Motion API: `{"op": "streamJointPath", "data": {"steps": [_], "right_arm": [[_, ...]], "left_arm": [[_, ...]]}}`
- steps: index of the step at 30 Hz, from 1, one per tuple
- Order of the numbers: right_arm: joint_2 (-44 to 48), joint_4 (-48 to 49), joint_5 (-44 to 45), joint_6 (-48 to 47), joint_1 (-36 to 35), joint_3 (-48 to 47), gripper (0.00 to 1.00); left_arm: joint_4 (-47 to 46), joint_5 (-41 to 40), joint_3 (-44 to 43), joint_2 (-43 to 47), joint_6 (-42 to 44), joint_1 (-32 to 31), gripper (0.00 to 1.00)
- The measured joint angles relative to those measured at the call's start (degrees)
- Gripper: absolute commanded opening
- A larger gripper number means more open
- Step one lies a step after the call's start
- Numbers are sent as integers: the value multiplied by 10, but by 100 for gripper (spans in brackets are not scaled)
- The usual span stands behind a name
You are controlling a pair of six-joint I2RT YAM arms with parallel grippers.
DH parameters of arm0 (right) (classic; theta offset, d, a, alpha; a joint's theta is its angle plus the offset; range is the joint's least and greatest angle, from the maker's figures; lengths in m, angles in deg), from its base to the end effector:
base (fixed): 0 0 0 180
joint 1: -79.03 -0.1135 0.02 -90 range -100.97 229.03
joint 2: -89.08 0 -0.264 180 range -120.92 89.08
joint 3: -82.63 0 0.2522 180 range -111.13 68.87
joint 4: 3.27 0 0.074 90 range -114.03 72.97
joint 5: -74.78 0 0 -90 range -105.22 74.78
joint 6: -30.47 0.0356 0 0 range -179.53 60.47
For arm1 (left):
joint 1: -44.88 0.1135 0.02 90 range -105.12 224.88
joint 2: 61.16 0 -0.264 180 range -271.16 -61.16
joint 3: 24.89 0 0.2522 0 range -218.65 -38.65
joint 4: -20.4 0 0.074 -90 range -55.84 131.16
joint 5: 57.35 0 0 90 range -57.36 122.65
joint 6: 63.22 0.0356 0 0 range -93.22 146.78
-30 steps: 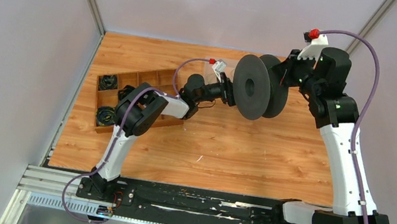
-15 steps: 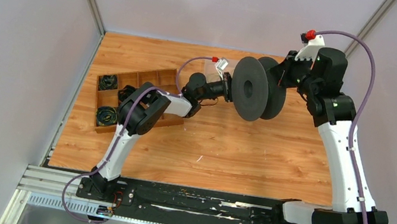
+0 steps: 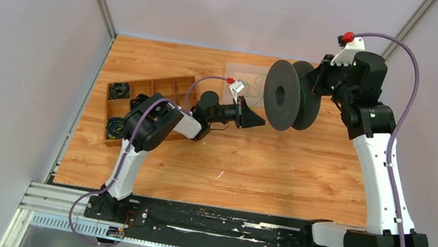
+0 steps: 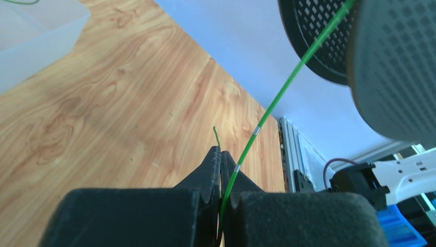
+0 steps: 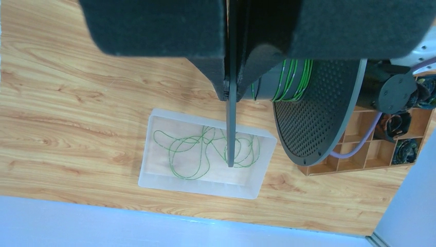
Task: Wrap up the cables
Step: Wrap the cable around the cable reel.
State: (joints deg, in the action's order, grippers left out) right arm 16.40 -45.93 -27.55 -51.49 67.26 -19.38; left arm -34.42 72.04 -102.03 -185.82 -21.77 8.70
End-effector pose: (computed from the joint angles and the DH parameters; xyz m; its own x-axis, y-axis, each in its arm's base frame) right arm 0.2600 0.0619 0.4640 -0.2798 0.0813 -0.9566 -0.3672 0.9116 0.1848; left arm 0.3427 -0.2787 0.1575 -0.6549 -0.2387 -0.7170 0.7152 0.1107 -0.6901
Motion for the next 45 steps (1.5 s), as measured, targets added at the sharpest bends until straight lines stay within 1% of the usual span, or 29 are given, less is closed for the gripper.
{"op": "streamJointPath", "data": {"steps": [7,16,24,29,36,45], "right_arm": [[0,-3,23,-3,5,-3,1],[0,-12,34,-5,12,-3,1],[0,-14,39,-8,22,-3,1],[0,-14,40,-14,26,-3,1],[0,-19,40,-15,25,-3,1],[0,-26,39,-15,26,-3,1]], "left_arm": [[-5,26,60,57,21,0,0],[15,48,97,96,51,0,1],[51,61,112,119,69,0,4],[78,70,122,131,85,0,1],[120,73,127,153,119,-2,0],[172,75,136,170,170,-33,2]]}}
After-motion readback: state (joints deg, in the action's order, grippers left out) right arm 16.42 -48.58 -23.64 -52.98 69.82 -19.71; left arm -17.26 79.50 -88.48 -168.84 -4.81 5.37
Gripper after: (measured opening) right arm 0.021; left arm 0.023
